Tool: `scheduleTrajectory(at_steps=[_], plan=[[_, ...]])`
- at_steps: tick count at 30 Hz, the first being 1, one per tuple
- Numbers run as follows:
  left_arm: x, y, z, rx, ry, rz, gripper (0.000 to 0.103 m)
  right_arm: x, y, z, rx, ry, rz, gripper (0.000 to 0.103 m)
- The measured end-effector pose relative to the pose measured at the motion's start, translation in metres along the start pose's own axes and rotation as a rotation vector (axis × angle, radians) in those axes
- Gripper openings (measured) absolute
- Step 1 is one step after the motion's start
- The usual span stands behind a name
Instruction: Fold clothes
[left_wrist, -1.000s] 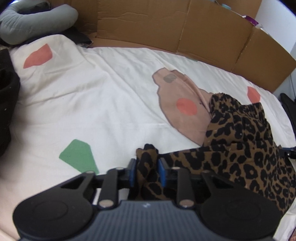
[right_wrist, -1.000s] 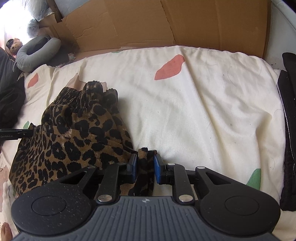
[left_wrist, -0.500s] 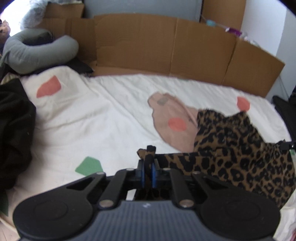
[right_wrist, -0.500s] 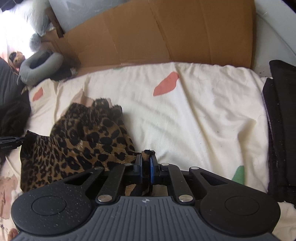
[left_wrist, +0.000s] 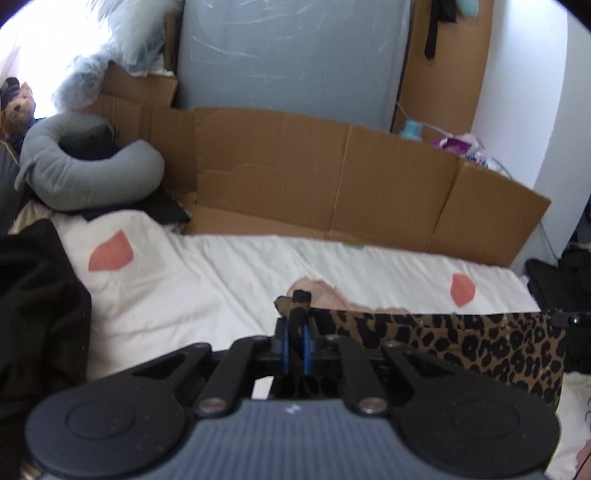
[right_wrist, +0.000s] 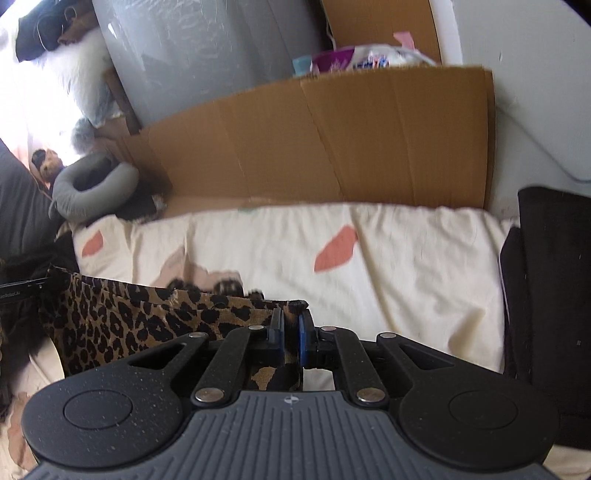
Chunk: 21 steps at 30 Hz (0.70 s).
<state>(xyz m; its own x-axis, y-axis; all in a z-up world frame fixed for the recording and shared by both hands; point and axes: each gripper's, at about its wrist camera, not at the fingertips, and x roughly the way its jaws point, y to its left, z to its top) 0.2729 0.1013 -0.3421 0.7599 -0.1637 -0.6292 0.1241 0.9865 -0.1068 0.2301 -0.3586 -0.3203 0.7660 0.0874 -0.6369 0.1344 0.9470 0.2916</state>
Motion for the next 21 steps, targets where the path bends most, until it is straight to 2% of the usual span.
scheduleTrajectory(at_steps=[10,21], plan=[[0.025,0.000,0.015,0.010,-0.005,0.019,0.008,0.015,0.000,0.018,-0.015,-0.014,-0.013,0.005],[0.096,0.011,-0.005,0.036,0.139,0.044,0.008,0.078,-0.016,0.014,-0.017,0.103,-0.046,0.005]])
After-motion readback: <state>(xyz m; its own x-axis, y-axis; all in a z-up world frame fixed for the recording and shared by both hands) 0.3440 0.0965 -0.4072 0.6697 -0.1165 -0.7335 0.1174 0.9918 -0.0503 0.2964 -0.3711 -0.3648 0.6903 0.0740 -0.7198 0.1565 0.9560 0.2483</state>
